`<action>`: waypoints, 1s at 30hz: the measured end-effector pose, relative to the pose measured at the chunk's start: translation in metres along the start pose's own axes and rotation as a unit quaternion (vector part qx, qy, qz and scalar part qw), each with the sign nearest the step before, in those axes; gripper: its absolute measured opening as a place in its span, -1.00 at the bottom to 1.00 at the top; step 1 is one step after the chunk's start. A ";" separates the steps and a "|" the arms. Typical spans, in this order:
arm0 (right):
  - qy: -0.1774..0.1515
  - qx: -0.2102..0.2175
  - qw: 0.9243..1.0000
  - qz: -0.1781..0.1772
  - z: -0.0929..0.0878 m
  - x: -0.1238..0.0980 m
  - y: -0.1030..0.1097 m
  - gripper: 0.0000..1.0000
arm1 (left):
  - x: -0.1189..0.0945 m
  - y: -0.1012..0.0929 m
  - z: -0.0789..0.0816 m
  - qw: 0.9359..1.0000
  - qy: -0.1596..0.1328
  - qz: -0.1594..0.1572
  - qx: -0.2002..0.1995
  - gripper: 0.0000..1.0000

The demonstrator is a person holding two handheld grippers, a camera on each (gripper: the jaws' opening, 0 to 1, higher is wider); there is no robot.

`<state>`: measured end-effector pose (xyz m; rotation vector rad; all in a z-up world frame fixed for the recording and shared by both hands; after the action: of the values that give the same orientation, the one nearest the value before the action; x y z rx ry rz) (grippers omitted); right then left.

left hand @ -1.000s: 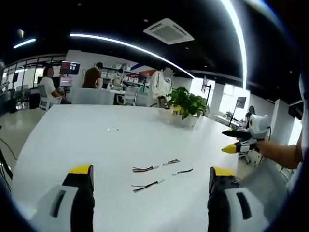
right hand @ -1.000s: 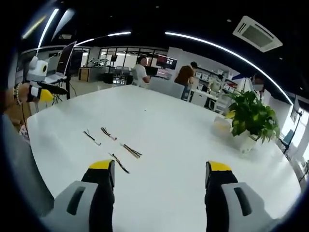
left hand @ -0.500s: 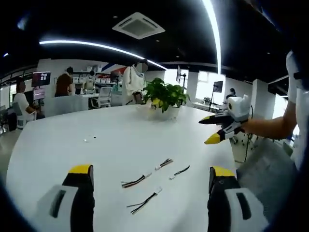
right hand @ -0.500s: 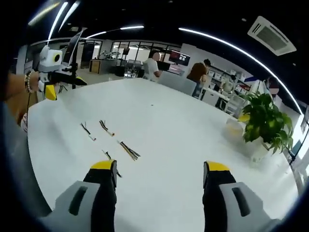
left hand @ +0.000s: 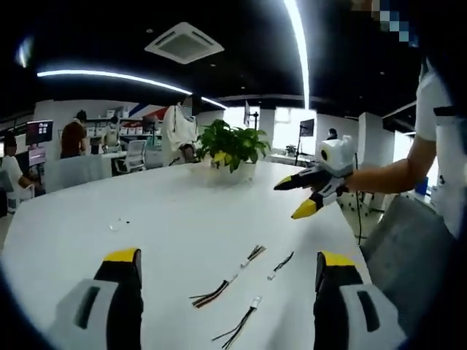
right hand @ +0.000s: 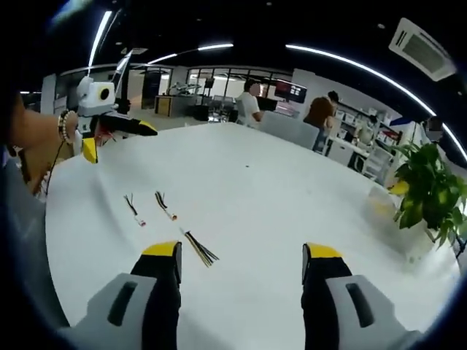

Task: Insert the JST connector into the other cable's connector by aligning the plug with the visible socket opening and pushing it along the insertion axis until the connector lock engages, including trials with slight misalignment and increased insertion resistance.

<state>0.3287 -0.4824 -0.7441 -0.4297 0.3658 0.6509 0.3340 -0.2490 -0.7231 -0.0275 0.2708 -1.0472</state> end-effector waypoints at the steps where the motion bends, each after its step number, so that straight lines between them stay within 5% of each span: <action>1: -0.005 -0.006 1.000 0.012 0.002 0.004 0.002 0.25 | 0.004 0.001 0.004 1.000 -0.020 -0.006 0.020 0.95; 5: 0.002 -0.023 0.999 0.044 -0.002 0.020 0.006 0.22 | 0.015 0.003 0.004 0.999 -0.024 -0.026 -0.011 0.76; 8: 0.006 -0.037 0.998 0.060 -0.004 0.028 0.009 0.21 | 0.027 0.002 -0.001 0.999 -0.020 -0.045 0.015 0.76; 16: 0.009 -0.065 0.992 0.104 -0.013 0.050 0.019 0.19 | 0.046 0.010 -0.019 0.997 -0.007 -0.076 0.009 0.73; 30: -0.007 -0.087 0.980 0.179 -0.019 0.077 0.035 -0.06 | 0.069 0.014 -0.053 0.993 0.040 -0.114 0.005 0.36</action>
<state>0.3587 -0.4282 -0.8042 -0.5309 0.3786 1.0417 0.3659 -0.2958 -0.7912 -0.0067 0.3404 -1.2785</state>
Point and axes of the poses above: the point that each gripper's makers call its tool centre point, and the gripper's own axes: x roughly forward along the fingers, y roughly to its left, z roughly out of its top, the point moved 3 cm from there along -x, roughly backward along the fingers, and after that the axes turned 6 degrees about -x, right-handed, at the moved point
